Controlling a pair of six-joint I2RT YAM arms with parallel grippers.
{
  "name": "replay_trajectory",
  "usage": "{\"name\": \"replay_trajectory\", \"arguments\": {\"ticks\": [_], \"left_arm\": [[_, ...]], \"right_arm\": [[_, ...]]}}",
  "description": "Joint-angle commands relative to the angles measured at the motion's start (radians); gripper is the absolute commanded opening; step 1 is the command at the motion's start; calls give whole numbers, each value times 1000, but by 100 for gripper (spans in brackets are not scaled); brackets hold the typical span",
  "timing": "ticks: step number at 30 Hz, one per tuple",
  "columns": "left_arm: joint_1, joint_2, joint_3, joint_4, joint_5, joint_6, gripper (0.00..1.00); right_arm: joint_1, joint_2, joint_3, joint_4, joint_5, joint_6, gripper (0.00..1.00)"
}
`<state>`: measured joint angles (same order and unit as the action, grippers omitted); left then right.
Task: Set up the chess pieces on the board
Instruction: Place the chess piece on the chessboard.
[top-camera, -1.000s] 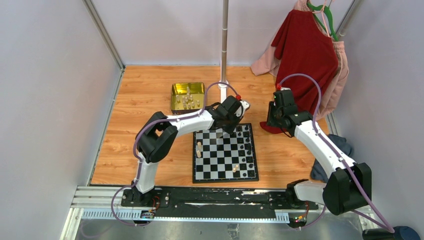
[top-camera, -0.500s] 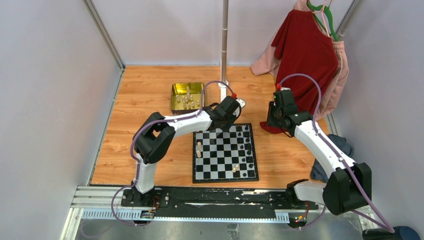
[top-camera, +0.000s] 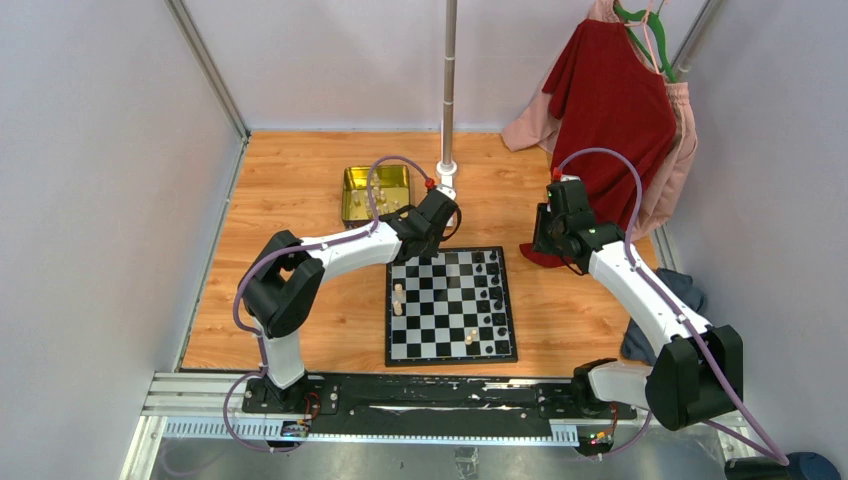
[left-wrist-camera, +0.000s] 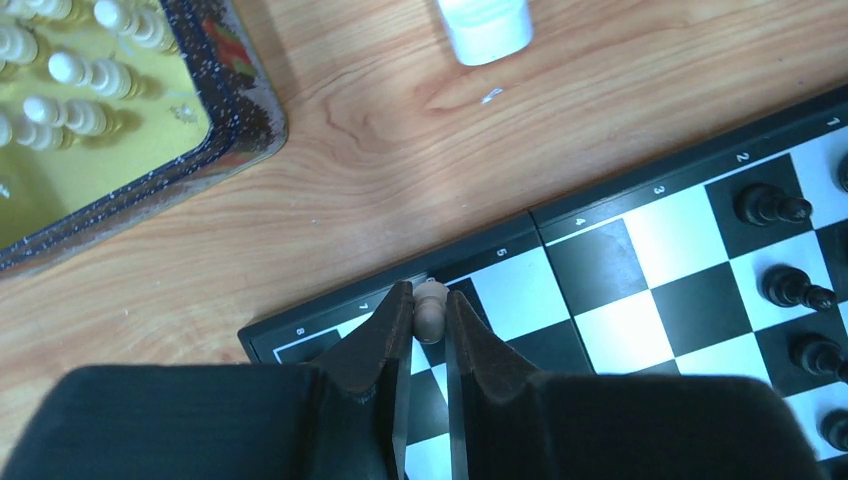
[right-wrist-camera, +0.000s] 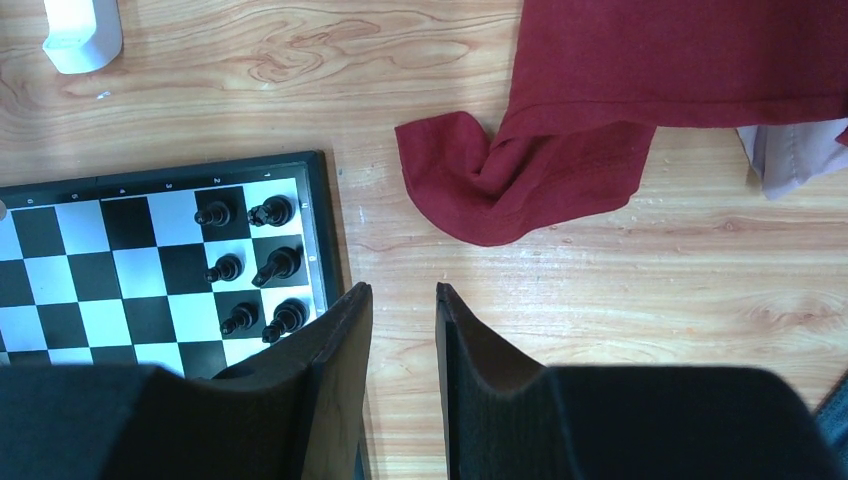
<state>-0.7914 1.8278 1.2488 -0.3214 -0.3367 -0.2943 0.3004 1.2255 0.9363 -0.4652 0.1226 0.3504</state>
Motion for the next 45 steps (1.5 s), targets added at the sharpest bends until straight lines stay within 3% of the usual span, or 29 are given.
{"name": "replay_trajectory", "arguments": {"ticks": [1, 18, 24, 32, 45], "left_arm": [[3, -25, -14, -36, -74, -109, 0], [4, -49, -77, -107, -172, -236, 0], [4, -51, -86, -104, -171, -246, 1], [4, -65, -108, -88, -154, -255, 11], [4, -72, -129, -17, -99, -255, 10]], "right_arm": [[-15, -21, -21, -1, -8, 13, 34], [-15, -17, -26, 3, -18, 14, 34], [-15, -18, -23, 2, -18, 12, 34], [-14, -14, -23, 0, -21, 13, 34], [-13, -20, -29, 2, -23, 10, 34]]}}
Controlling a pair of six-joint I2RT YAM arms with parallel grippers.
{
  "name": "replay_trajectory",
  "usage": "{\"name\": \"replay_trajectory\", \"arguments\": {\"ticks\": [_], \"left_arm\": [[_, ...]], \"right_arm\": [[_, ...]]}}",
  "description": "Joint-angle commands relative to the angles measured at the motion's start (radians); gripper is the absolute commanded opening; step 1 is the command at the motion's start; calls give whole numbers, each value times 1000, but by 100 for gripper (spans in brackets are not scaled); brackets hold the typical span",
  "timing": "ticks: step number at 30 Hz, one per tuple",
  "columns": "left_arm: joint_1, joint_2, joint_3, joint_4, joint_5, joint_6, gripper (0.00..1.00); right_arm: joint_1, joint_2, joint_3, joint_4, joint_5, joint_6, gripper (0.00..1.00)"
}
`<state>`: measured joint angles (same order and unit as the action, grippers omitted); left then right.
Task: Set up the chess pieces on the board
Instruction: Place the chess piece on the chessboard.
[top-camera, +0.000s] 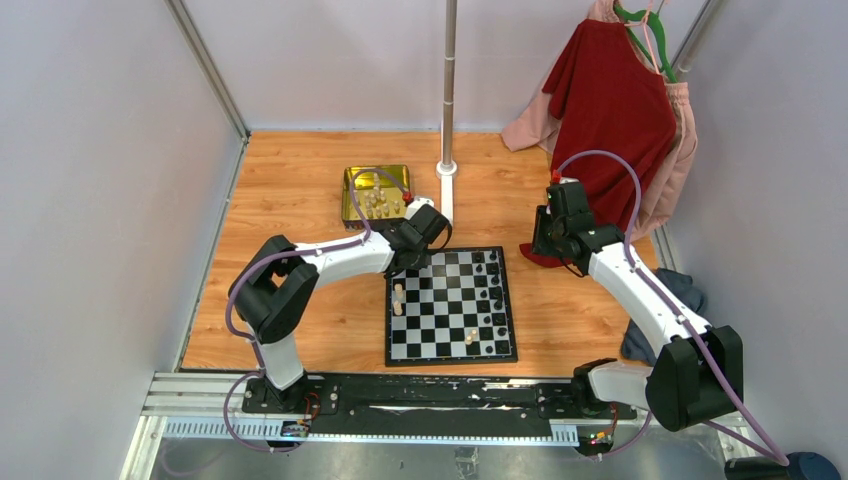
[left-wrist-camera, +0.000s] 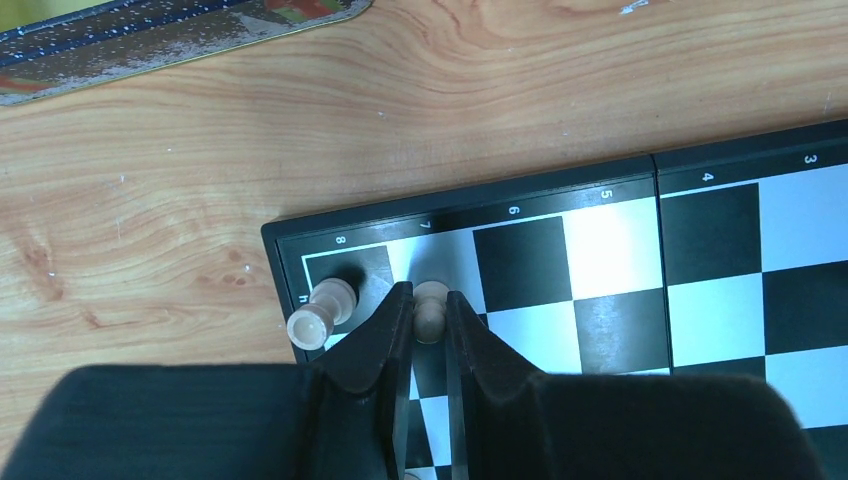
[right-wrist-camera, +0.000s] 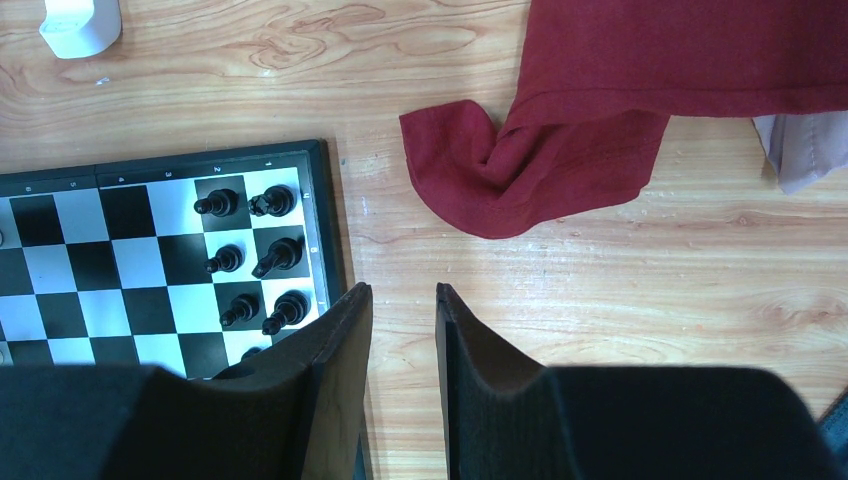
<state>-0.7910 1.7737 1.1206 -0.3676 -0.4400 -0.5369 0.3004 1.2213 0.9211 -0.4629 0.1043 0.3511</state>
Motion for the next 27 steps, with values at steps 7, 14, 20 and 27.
{"name": "replay_trajectory", "arguments": {"ticks": [7, 14, 20, 27], "left_arm": [[4, -14, -8, 32, 11, -19, 11], [4, -13, -20, 31, -2, -20, 31], [4, -8, -18, 26, -22, -18, 45], [4, -32, 17, 12, -56, 21, 50]], "right_arm": [[-14, -17, -18, 0, -4, 8, 34], [-13, -21, -23, 1, -8, 9, 34], [-14, -28, -28, 3, -8, 9, 34], [-12, -30, -28, 3, -12, 9, 34]]}}
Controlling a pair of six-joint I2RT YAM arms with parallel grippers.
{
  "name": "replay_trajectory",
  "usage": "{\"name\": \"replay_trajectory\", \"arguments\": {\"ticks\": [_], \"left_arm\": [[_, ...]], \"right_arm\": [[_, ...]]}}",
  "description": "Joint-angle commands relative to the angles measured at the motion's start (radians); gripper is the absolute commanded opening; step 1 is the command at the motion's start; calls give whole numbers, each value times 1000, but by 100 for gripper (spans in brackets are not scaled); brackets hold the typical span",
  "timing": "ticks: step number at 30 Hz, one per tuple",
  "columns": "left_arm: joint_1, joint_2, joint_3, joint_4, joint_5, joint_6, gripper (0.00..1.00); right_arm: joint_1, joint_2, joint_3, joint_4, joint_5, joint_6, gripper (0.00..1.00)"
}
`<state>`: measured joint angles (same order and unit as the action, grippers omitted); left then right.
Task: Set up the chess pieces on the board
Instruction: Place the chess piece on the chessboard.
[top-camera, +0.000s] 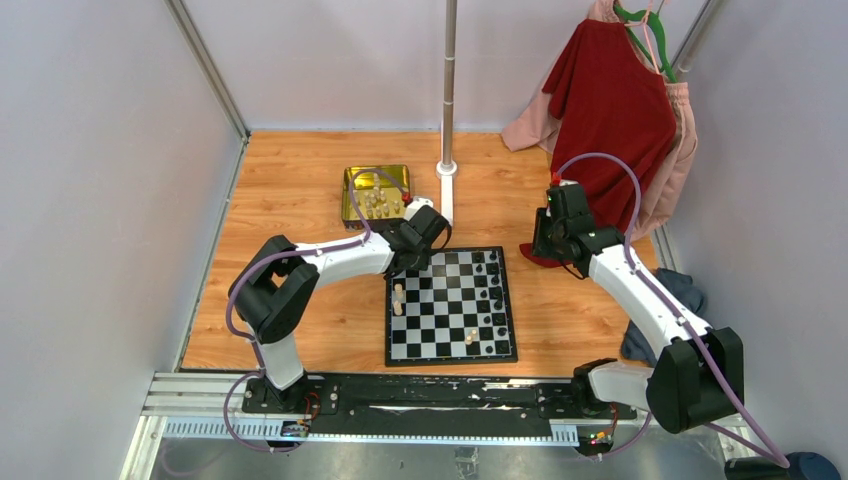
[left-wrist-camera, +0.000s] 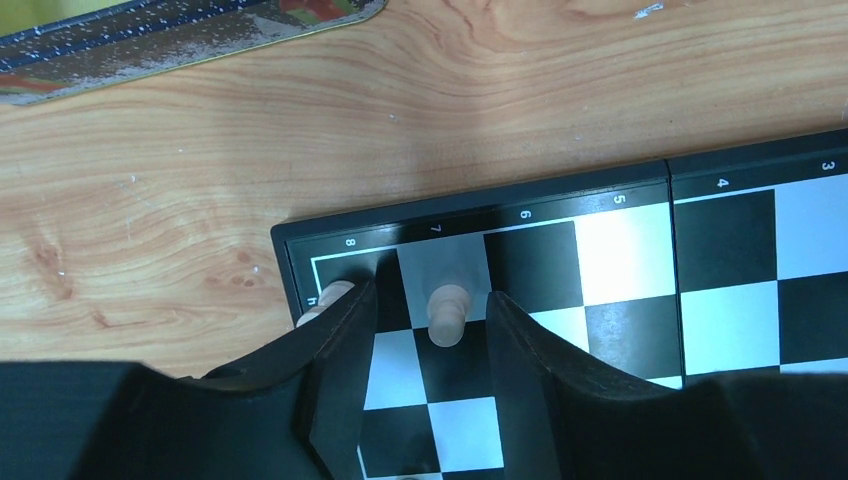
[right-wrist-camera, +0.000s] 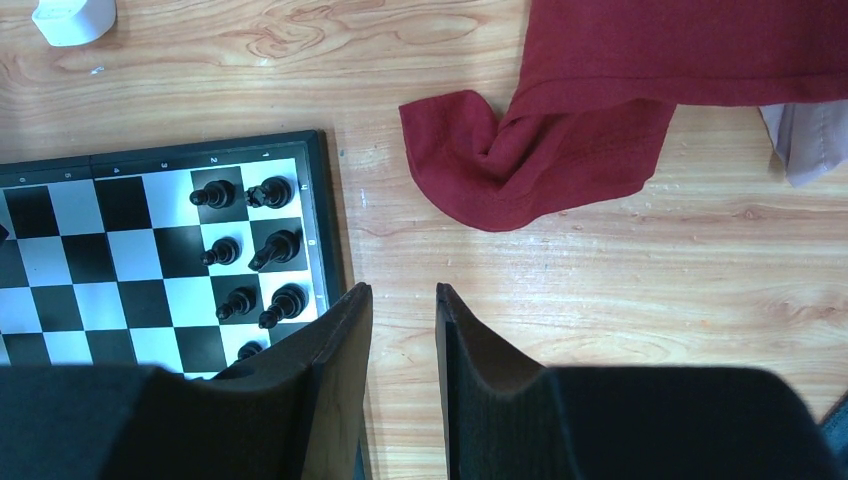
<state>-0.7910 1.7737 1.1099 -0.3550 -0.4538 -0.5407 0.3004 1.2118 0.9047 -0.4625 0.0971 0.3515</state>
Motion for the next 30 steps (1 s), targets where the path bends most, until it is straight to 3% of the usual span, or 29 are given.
{"name": "replay_trajectory", "arguments": {"ticks": [1, 15, 23, 30], "left_arm": [[3, -37, 41, -4, -46, 34, 50], [-26, -158, 88, -22, 8, 190, 52], [-198, -231, 28, -45, 161, 378, 53], [-369, -253, -42, -77, 192, 418, 54]], "right_arm": [[-12, -21, -11, 2, -5, 8, 34], [-12, -32, -10, 3, -10, 11, 34], [-12, -36, -13, 11, -7, 13, 34], [-12, -38, -13, 11, 5, 11, 34]]}}
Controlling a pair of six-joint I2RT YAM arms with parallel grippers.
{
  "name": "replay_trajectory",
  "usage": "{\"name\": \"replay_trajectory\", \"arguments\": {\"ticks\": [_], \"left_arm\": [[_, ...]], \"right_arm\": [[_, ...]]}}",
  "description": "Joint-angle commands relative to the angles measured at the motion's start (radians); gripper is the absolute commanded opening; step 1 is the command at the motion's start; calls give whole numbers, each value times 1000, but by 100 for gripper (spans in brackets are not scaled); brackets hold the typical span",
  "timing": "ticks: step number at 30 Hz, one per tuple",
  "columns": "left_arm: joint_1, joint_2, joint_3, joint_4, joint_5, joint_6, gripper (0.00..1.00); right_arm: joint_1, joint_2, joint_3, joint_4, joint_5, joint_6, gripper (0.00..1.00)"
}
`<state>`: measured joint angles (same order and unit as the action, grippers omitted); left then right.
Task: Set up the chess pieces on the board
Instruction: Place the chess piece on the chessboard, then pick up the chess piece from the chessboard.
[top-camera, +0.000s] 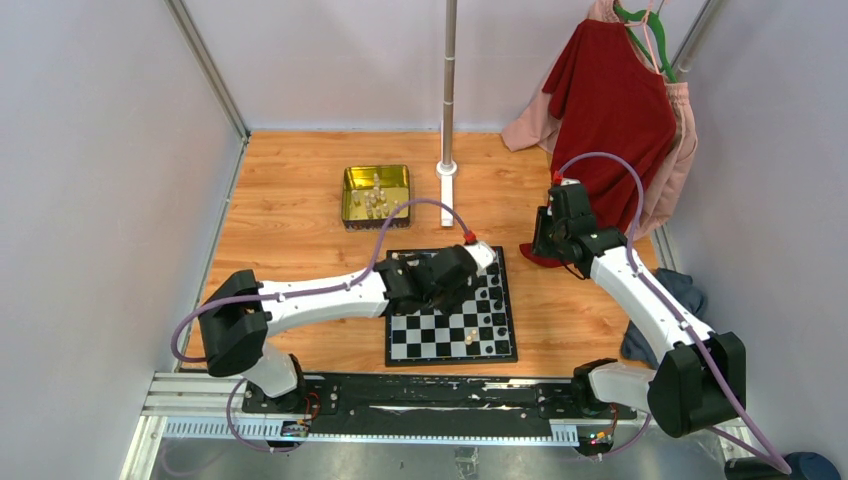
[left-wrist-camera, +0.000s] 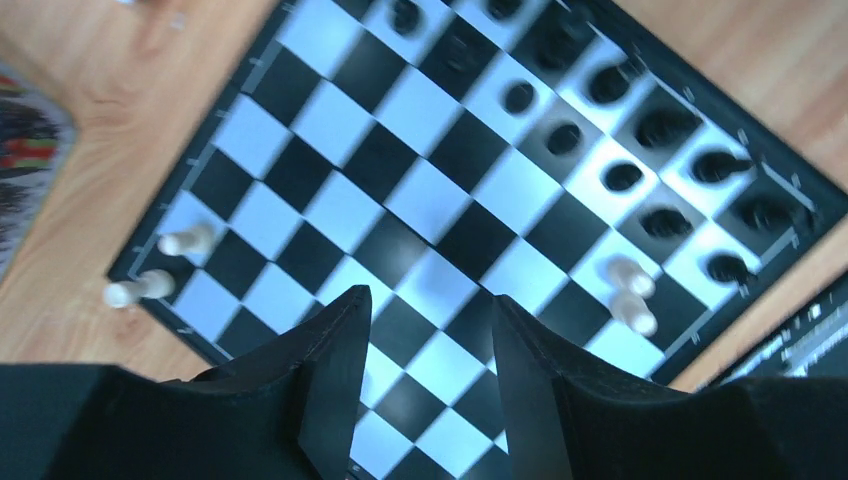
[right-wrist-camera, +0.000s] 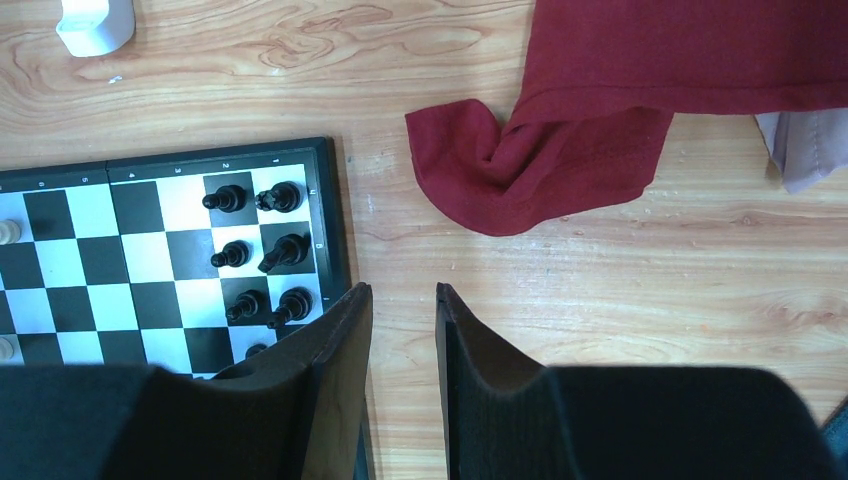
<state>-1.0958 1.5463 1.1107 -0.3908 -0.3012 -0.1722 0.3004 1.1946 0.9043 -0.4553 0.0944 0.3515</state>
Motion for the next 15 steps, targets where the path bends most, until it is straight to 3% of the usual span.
{"name": "replay_trajectory", "arguments": {"ticks": [1, 15], "left_arm": [[-90, -35, -59, -40, 42, 47, 54], [-231, -106, -145, 24, 93, -37, 54]], "right_arm": [[-12, -20, -14, 4, 9, 10, 34], [-12, -15, -17, 7, 11, 6, 34]]}}
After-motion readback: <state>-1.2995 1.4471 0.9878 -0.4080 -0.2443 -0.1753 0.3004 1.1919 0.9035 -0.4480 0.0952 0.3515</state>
